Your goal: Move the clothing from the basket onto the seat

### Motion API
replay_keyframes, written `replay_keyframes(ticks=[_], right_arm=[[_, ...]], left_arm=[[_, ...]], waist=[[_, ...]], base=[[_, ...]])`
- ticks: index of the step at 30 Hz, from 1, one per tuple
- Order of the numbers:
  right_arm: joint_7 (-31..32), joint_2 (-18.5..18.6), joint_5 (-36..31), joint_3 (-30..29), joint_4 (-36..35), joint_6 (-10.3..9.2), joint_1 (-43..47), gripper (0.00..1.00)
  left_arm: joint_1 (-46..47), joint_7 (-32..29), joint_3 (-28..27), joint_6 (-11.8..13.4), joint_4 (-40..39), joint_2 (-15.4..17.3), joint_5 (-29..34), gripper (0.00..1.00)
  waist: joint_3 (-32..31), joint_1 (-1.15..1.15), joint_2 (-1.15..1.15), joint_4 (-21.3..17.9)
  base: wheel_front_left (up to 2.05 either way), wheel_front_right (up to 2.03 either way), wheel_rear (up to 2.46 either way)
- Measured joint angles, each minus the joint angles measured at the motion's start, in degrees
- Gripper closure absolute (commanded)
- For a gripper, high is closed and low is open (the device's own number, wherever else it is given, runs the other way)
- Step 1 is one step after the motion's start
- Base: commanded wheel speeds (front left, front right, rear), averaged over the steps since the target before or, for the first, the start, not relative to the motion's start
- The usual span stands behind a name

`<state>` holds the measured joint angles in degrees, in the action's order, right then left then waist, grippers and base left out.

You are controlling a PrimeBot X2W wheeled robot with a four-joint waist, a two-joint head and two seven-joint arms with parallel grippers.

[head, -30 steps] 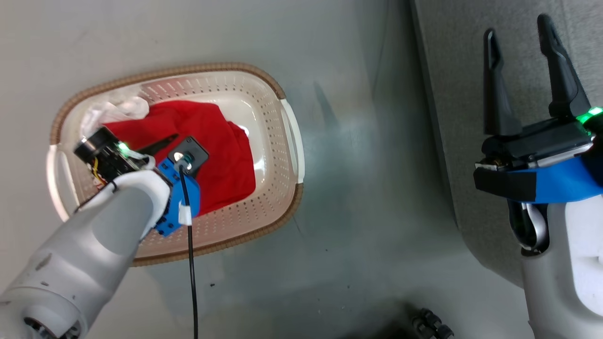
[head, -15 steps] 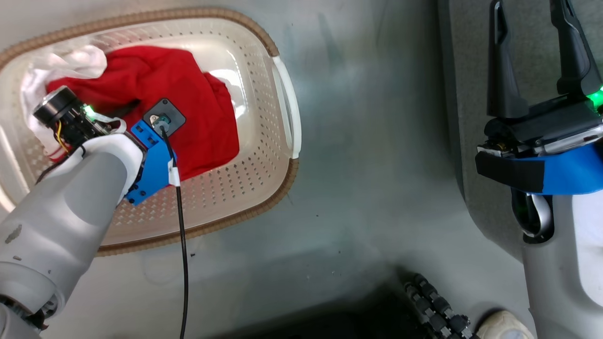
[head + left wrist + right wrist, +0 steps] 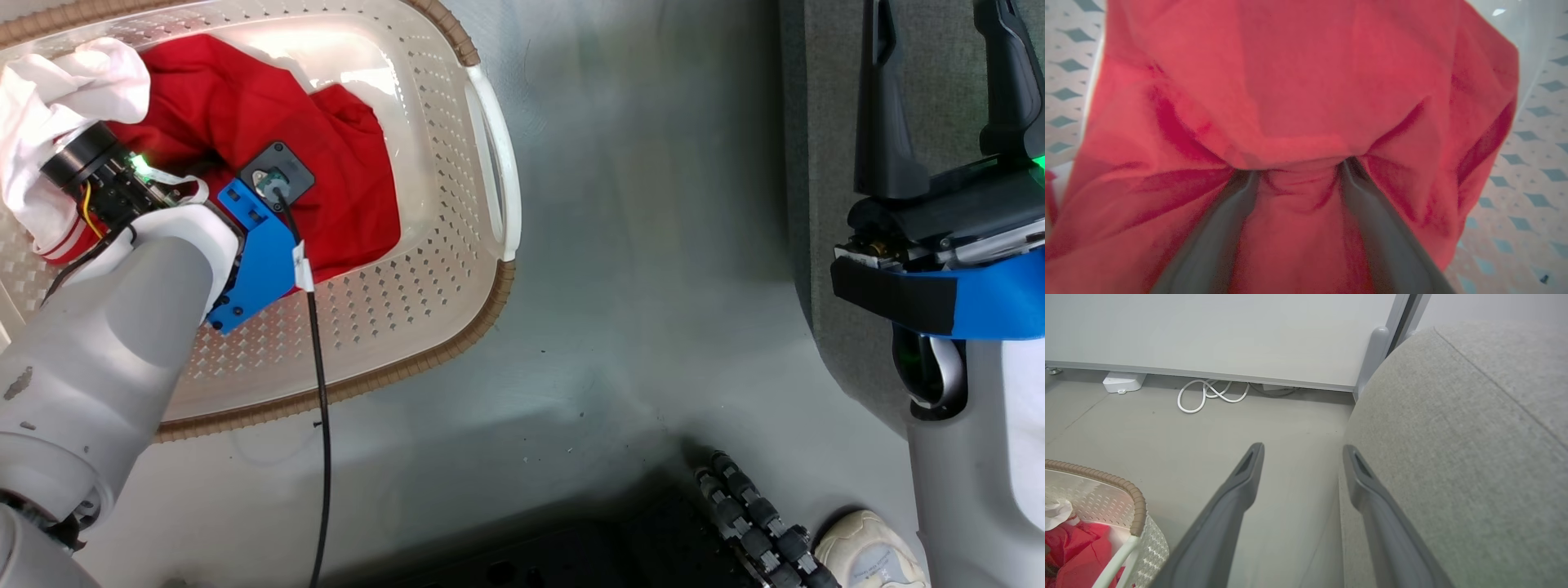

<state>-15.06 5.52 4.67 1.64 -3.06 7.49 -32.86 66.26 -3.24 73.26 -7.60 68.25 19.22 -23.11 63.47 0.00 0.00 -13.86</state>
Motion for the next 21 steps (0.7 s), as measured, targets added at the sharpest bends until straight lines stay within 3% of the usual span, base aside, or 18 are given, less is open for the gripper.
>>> replay_keyframes(ticks=[1, 2, 3, 11, 21], right_arm=[[0.0, -0.1, 0.0, 0.0, 0.0, 0.00, 0.0, 0.00], [0.0, -0.1, 0.0, -0.1, 0.0, 0.00, 0.0, 0.00], [0.0, -0.1, 0.0, -0.1, 0.0, 0.00, 0.0, 0.00], [0.0, -0.2, -0.1, -0.6, 0.5, 0.00, -0.1, 0.00], [0.0, 0.2, -0.1, -1.6, 1.6, 0.00, -0.3, 0.00]], left_arm=[[0.0, -0.3, 0.0, 0.0, 0.2, -0.2, 0.0, 0.24], [0.0, -0.7, 0.0, 0.0, 0.3, -0.4, 0.0, 0.71], [0.0, -1.0, 0.0, 0.0, 0.5, -0.6, 0.0, 1.00], [-0.3, -2.0, 0.1, 0.0, 0.8, -1.9, 0.2, 1.00], [-1.5, 3.4, 0.1, 0.1, 0.0, -3.9, -2.8, 1.00]], waist=[[0.0, 0.00, 0.00, 0.0], [0.0, 0.00, 0.00, 0.0], [0.0, 0.00, 0.00, 0.1], [-1.0, 0.00, 0.00, 0.7], [-5.5, 0.01, 0.00, 2.0]], base=[[0.00, 0.00, 0.00], [0.00, 0.00, 0.00], [0.00, 0.00, 0.00], [0.00, 0.00, 0.00], [0.00, 0.00, 0.00]])
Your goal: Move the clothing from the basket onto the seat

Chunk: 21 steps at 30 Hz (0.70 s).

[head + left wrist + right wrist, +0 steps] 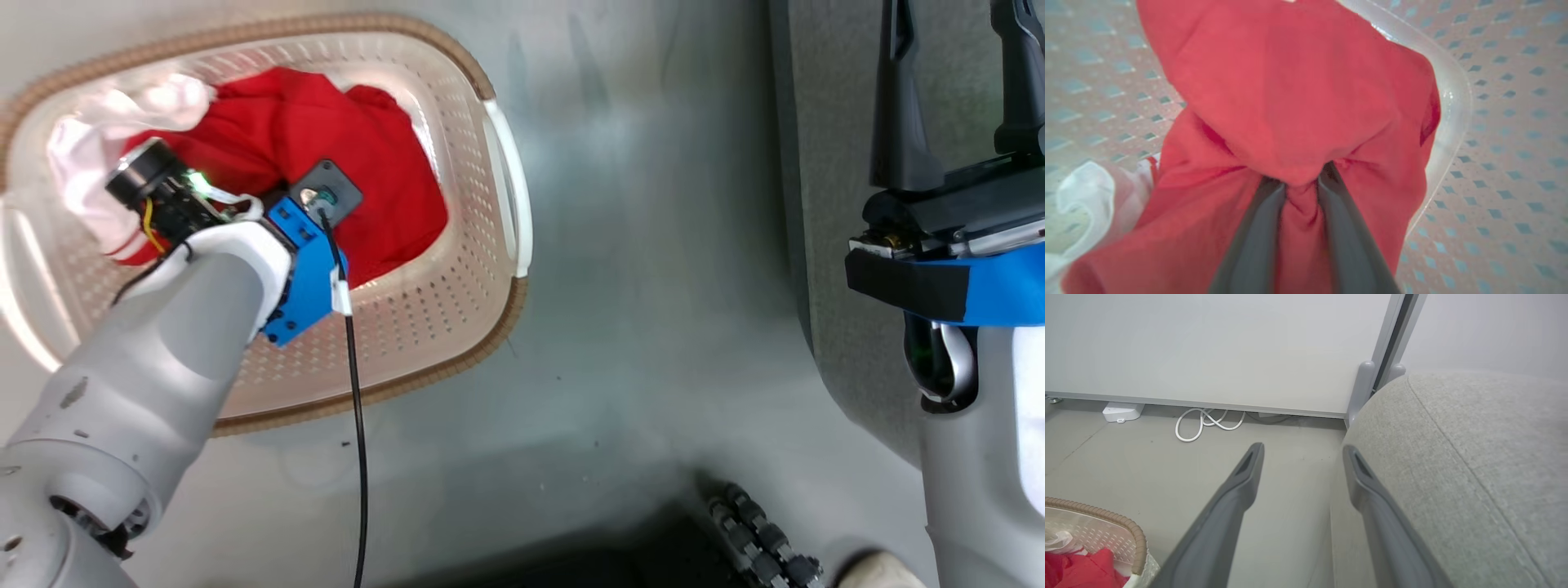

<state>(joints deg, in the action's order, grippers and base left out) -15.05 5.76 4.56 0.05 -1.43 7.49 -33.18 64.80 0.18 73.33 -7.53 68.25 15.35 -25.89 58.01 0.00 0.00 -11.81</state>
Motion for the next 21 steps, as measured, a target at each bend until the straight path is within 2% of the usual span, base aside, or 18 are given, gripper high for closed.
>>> replay_keyframes(ticks=[17, 21], right_arm=[[0.0, 1.7, -0.4, -2.2, 2.8, 0.00, 4.3, 0.00], [0.0, 2.3, -0.5, -2.6, 3.8, 0.00, 6.6, 0.00]], left_arm=[[-4.5, 12.7, -0.2, 0.0, -0.7, -6.7, -7.2, 1.00], [-6.0, 14.2, -1.9, 0.0, -1.6, -7.8, -9.8, 1.00]], waist=[[-13.9, 0.00, 0.00, 5.2], [-18.3, -0.01, 0.00, 6.7]], base=[[0.00, 0.00, 0.00], [0.00, 0.00, 0.00]])
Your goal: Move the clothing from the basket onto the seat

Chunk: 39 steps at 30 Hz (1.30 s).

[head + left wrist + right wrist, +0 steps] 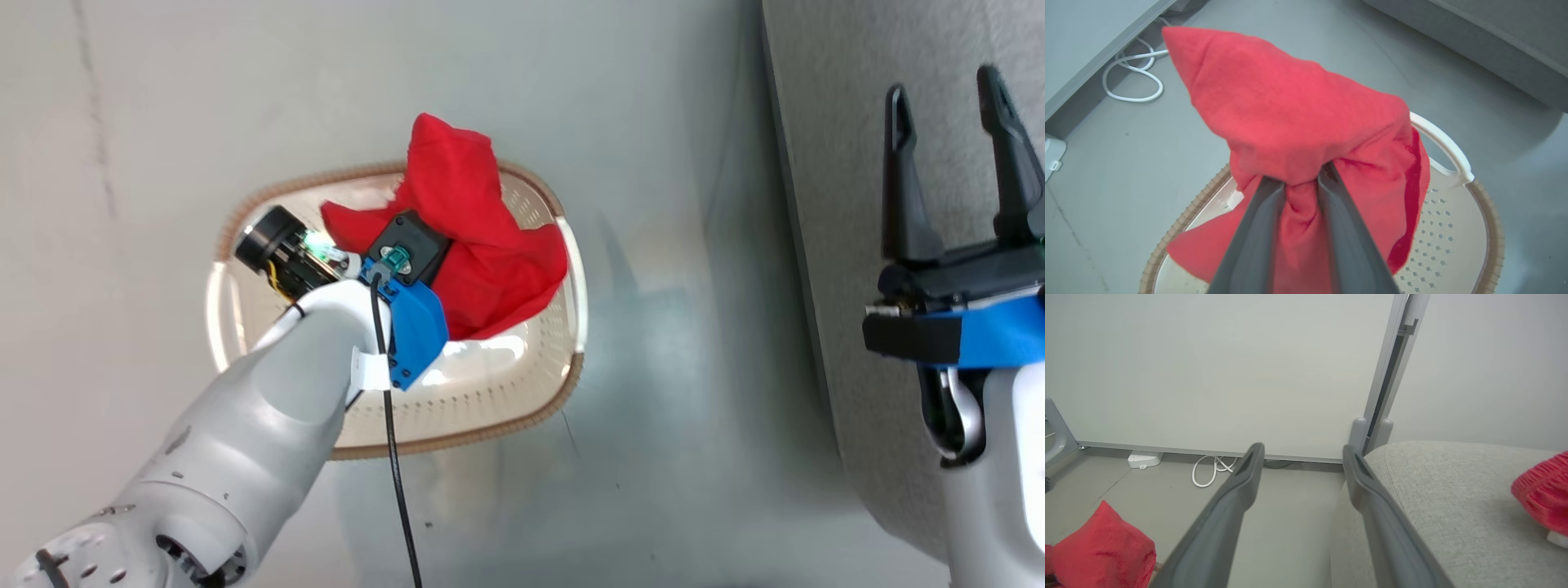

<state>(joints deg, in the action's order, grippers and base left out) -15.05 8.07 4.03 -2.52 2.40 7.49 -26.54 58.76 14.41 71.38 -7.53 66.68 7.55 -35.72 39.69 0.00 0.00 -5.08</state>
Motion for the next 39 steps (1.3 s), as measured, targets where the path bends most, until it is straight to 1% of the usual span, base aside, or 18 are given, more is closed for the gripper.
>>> replay_keyframes(ticks=[3, 7, 14, 25, 31, 39], right_arm=[[0.0, 0.6, -0.1, -0.3, 0.6, 0.00, 1.9, 0.00], [0.0, 1.0, -0.1, -0.6, 1.4, 0.00, 4.3, 0.00], [0.0, 1.0, -0.2, -0.6, 2.9, 0.00, 8.7, 0.00], [0.0, 0.4, -0.1, -0.5, 4.8, 0.00, 15.2, 0.00], [0.0, -0.4, 0.0, 0.0, 5.8, 0.00, 18.1, 0.00], [0.0, -1.0, 0.2, 0.5, 6.3, 0.00, 20.5, 0.00]], left_arm=[[-1.3, 0.4, -1.9, 0.0, -1.2, -0.6, -1.2, 1.00], [-3.0, 0.6, -6.0, 1.4, -7.4, -0.3, -1.5, 1.00], [-9.1, 0.6, -11.6, 3.0, -16.7, 1.7, 1.8, 1.00], [-15.3, 0.6, -20.2, 4.5, -27.4, 2.2, 5.2, 1.00], [-17.2, 0.6, -22.1, 4.5, -30.9, 1.7, 6.8, 1.00], [-18.2, 0.6, -22.5, 4.4, -33.4, 1.4, 8.1, 1.00]], waist=[[-3.4, 0.00, 0.00, 1.2], [-7.8, 0.00, 0.00, 2.7], [-15.5, 0.00, 0.00, 4.6], [-25.9, -0.01, 0.00, 6.7], [-30.4, -0.01, 0.00, 7.8], [-34.5, -0.01, 0.00, 9.2]], base=[[0.00, 0.00, 0.00], [0.00, 0.00, 0.00], [0.00, 0.00, 0.00], [0.00, 0.00, 0.00], [0.00, 0.00, 0.00], [0.00, 0.00, 0.00]])
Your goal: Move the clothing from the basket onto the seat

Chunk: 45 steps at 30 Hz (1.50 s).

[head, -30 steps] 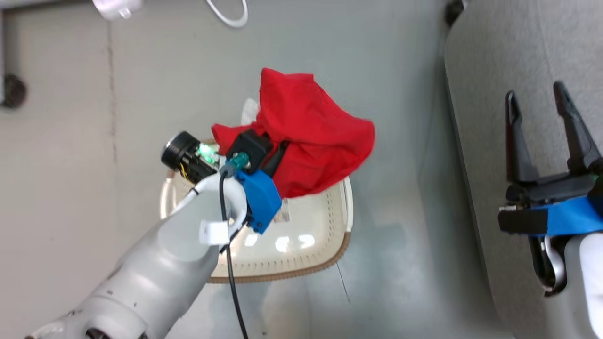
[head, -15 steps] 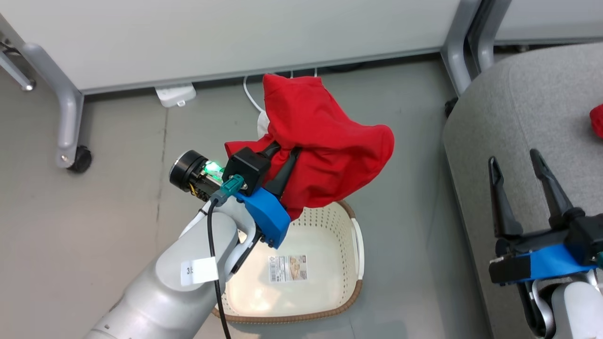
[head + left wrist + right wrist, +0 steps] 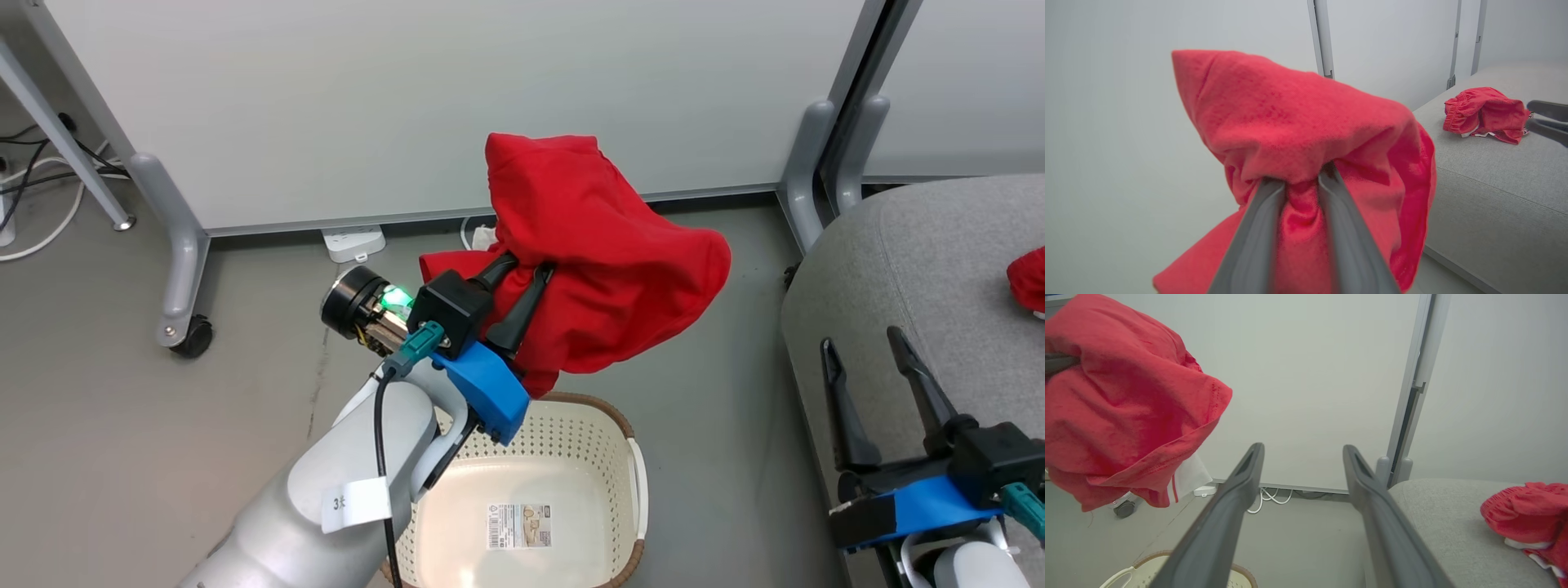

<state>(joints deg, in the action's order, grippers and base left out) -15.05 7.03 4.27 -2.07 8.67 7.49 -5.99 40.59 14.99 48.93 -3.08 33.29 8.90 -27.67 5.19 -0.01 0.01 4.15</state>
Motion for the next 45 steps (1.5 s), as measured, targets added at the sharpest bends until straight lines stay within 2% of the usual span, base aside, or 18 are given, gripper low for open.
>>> replay_keyframes(ticks=[8, 19, 30, 41, 45], right_arm=[[0.0, 0.3, 0.4, 3.2, 0.4, 0.00, 1.0, 0.00], [0.0, 3.5, 2.9, 10.7, 1.8, 0.00, -3.3, 0.00], [0.0, 5.9, 5.3, 15.5, 7.1, 0.00, -9.1, 0.00], [0.0, 6.8, 8.8, 17.7, 13.9, 0.00, -12.9, 0.00], [0.0, 7.5, 10.3, 20.9, 14.6, 0.00, -14.4, 0.00]], left_arm=[[-0.3, 0.0, 0.5, 0.0, -0.7, -0.6, 0.3, 1.00], [-0.2, 0.0, 1.7, -0.3, -1.1, -1.4, 0.6, 1.00], [0.7, 0.0, 3.0, -0.9, -1.7, -2.8, 1.2, 1.00], [1.7, 0.0, 3.6, -1.5, -2.2, -3.8, 2.0, 1.00], [2.0, 0.0, 3.7, -1.6, -2.3, -4.0, 2.2, 1.00]], waist=[[-0.3, 0.00, 0.00, 0.9], [0.7, 0.01, 0.00, 1.5], [1.7, 0.01, 0.00, 3.4], [2.9, 0.01, 0.00, 5.4], [3.3, 0.01, 0.00, 5.8]], base=[[0.00, 0.00, 0.00], [0.00, 0.00, 0.00], [0.00, 0.00, 0.00], [0.00, 0.00, 0.00], [0.00, 0.00, 0.00]])
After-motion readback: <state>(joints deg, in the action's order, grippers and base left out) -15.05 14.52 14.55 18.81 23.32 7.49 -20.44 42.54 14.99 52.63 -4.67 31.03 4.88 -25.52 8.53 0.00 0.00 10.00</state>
